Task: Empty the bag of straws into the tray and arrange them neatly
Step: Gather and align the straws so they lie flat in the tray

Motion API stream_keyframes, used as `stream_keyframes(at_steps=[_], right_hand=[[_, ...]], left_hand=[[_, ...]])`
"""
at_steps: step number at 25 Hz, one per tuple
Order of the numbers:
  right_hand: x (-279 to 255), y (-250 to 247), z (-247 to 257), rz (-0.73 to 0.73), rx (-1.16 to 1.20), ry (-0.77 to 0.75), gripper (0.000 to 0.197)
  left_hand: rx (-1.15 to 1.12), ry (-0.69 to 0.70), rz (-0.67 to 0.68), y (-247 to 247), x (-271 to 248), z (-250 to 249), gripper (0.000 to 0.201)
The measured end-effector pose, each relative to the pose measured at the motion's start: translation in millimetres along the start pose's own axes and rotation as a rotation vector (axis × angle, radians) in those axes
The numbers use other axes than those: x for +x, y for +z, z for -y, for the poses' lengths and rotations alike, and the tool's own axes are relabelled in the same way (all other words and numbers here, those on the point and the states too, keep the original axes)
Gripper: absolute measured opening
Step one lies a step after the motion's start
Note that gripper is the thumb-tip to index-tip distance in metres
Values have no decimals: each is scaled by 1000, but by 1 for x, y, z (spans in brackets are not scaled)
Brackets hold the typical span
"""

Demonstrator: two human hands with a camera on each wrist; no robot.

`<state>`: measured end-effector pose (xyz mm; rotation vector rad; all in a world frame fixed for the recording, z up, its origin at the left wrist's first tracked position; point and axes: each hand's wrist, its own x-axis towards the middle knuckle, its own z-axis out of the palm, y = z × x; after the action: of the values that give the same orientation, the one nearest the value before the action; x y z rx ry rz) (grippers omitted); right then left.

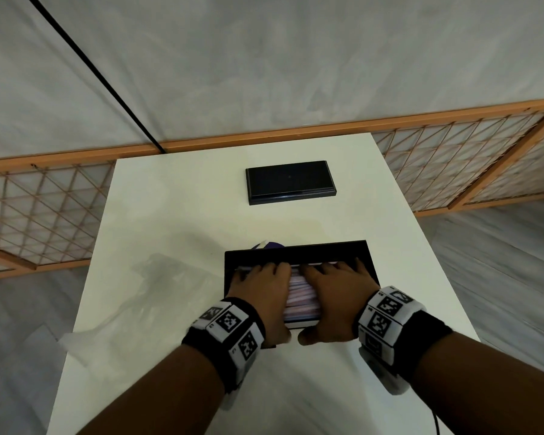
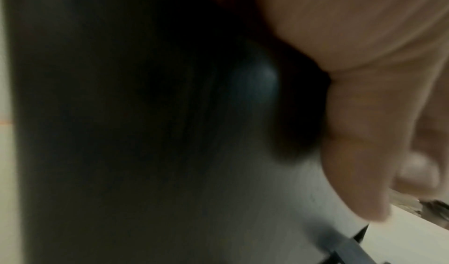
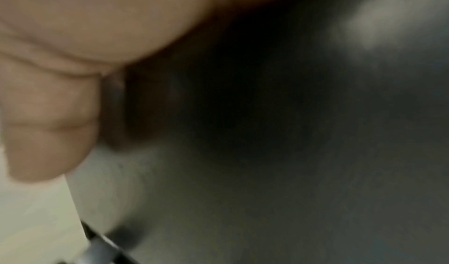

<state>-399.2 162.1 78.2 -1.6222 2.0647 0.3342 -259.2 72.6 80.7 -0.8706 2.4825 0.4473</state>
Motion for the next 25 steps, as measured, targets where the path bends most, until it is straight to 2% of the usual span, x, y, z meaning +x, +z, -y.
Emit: stream_keyframes(at_steps=[3,5,7,10,15,20,25], right_hand=[[1,-2,-1,13,-6,12,96],[0,-3,-1,3,-1,22,89],[-1,2,1,-5,-1,16,91],[-1,5,0,15,20,13,91],[-2,8,1,1,4,-3,95],[-2,5,6,-9,-10,-29,92],[-6,9,9,8,-10,-35,87]], left_hand=[[117,-28,-67,-1,-3,-2,85],[92,-47,-52,3,-3,-2,84],[25,-52,-20,11,-1,-1,84],[-44,-34,-50,15,-2,0,82],[62,-13,-99,10,-2,-11,84],[16,-20,-116,21,0,-8,78],[19,-39,-46,23,-6,-9,78]])
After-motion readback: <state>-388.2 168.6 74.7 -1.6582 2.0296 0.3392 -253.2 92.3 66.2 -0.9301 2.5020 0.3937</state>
